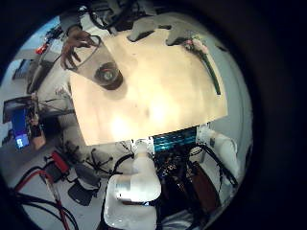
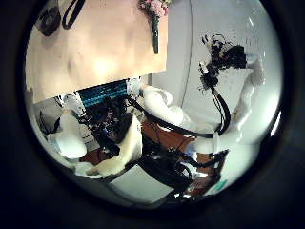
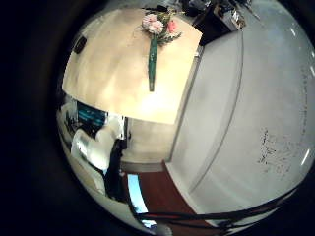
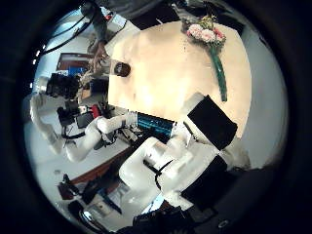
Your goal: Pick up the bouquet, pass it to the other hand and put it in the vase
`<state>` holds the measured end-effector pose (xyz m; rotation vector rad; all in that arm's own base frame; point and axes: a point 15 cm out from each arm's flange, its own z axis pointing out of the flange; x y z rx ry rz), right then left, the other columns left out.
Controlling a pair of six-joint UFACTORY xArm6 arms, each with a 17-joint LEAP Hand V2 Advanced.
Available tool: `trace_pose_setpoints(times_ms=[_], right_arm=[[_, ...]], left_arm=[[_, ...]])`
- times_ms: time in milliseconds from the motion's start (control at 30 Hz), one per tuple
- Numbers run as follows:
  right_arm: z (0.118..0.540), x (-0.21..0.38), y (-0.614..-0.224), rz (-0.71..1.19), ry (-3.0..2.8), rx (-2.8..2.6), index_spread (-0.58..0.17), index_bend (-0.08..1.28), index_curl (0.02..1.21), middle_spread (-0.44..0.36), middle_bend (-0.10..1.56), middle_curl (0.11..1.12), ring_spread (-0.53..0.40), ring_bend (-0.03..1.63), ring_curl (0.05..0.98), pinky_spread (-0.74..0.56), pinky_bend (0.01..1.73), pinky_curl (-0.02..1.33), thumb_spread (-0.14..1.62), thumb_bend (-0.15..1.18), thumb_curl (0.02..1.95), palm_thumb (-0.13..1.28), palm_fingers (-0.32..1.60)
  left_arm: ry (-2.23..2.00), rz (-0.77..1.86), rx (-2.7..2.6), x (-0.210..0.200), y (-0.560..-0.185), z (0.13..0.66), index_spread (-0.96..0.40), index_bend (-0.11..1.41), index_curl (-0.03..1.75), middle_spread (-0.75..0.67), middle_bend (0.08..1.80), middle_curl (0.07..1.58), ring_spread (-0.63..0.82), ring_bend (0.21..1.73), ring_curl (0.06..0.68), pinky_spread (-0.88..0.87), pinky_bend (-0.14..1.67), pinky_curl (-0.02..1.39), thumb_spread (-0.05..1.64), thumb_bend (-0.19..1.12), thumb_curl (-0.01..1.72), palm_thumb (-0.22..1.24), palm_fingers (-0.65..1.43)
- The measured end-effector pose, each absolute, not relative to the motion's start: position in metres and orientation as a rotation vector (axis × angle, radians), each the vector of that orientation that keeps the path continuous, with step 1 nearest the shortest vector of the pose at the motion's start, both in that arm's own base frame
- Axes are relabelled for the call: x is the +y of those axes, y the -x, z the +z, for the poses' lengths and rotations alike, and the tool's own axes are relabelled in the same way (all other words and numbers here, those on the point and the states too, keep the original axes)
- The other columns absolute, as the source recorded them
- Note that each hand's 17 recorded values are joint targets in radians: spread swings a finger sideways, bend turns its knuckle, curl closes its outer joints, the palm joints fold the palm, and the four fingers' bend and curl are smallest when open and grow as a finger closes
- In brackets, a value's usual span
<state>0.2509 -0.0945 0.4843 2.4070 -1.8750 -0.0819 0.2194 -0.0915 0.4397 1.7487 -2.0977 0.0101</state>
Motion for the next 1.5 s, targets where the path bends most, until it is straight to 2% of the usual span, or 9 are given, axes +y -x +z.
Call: trace_pose_setpoints(times_ms=[533, 767, 967, 1133, 1233, 1367, 1500], right_arm=[[0.483, -0.076, -0.253, -0.133, -2.414, -1.949, -0.452, 0.17, 0.29, -0.141, 0.24, 0.37, -0.034, 0.6, 0.176, 0.39, 0.5, 0.17, 1.42, -0.01, 0.3, 0.62, 0.38], [0.483, -0.082, -0.255, -0.134, -2.244, -2.136, -0.432, 0.15, 0.27, -0.128, 0.28, 0.38, -0.03, 0.69, 0.191, 0.38, 0.56, 0.17, 1.34, -0.04, 0.29, 0.53, 0.49], [0.484, -0.139, -0.271, -0.15, -1.928, -2.425, -0.396, 0.15, 0.26, -0.115, 0.37, 0.4, -0.05, 0.79, 0.208, 0.33, 0.63, 0.16, 1.18, -0.04, 0.29, 0.37, 0.54], [0.474, -0.178, -0.278, -0.204, -1.774, -2.582, -0.338, 0.15, 0.26, -0.112, 0.4, 0.41, -0.071, 0.84, 0.215, 0.29, 0.67, 0.16, 1.13, -0.03, 0.31, 0.35, 0.53], [0.468, -0.19, -0.296, -0.143, -1.712, -2.676, -0.308, 0.16, 0.26, -0.105, 0.43, 0.43, -0.089, 0.88, 0.224, 0.26, 0.7, 0.15, 1.11, -0.02, 0.32, 0.36, 0.55], [0.422, -0.194, -0.303, -0.213, -1.628, -2.707, -0.275, 0.17, 0.27, -0.114, 0.48, 0.45, -0.135, 0.92, 0.238, 0.18, 0.74, 0.13, 1.09, -0.02, 0.34, 0.38, 0.58], [0.355, -0.203, -0.309, -0.245, -1.529, -2.741, -0.244, 0.17, 0.28, -0.122, 0.53, 0.48, -0.163, 0.96, 0.255, 0.16, 0.75, 0.12, 1.07, -0.03, 0.35, 0.38, 0.54]], left_arm=[[-1.626, -0.044, -2.181, -0.099, -0.219, 0.43, 0.07, 0.17, 0.32, 0.49, 0.19, 0.32, 0.63, 0.49, 0.214, 0.7, 0.39, 0.18, 1.11, -0.02, 0.33, 0.43, 0.0], [-1.428, -0.078, -2.327, -0.112, -0.214, 0.441, 0.08, 0.18, 0.33, 0.5, 0.19, 0.31, 0.63, 0.49, 0.212, 0.69, 0.39, 0.18, 1.11, -0.03, 0.33, 0.41, 0.0], [-1.314, -0.057, -2.416, -0.125, -0.221, 0.433, 0.08, 0.18, 0.34, 0.5, 0.18, 0.3, 0.63, 0.48, 0.21, 0.68, 0.39, 0.18, 1.11, -0.03, 0.32, 0.37, 0.01], [-1.27, -0.051, -2.452, -0.131, -0.224, 0.434, 0.08, 0.18, 0.34, 0.49, 0.19, 0.3, 0.63, 0.49, 0.211, 0.68, 0.39, 0.18, 1.1, -0.02, 0.33, 0.35, 0.01], [-1.244, -0.057, -2.474, -0.13, -0.226, 0.433, 0.08, 0.18, 0.35, 0.49, 0.19, 0.3, 0.63, 0.48, 0.21, 0.68, 0.39, 0.18, 1.11, -0.02, 0.32, 0.34, 0.01], [-1.225, -0.073, -2.486, -0.127, -0.23, 0.429, 0.08, 0.18, 0.35, 0.48, 0.19, 0.3, 0.63, 0.48, 0.21, 0.68, 0.39, 0.18, 1.1, -0.02, 0.32, 0.34, 0.02], [-1.21, -0.095, -2.475, -0.132, -0.238, 0.424, 0.08, 0.18, 0.35, 0.48, 0.19, 0.29, 0.63, 0.48, 0.209, 0.68, 0.39, 0.17, 1.11, -0.02, 0.32, 0.33, 0.02]])
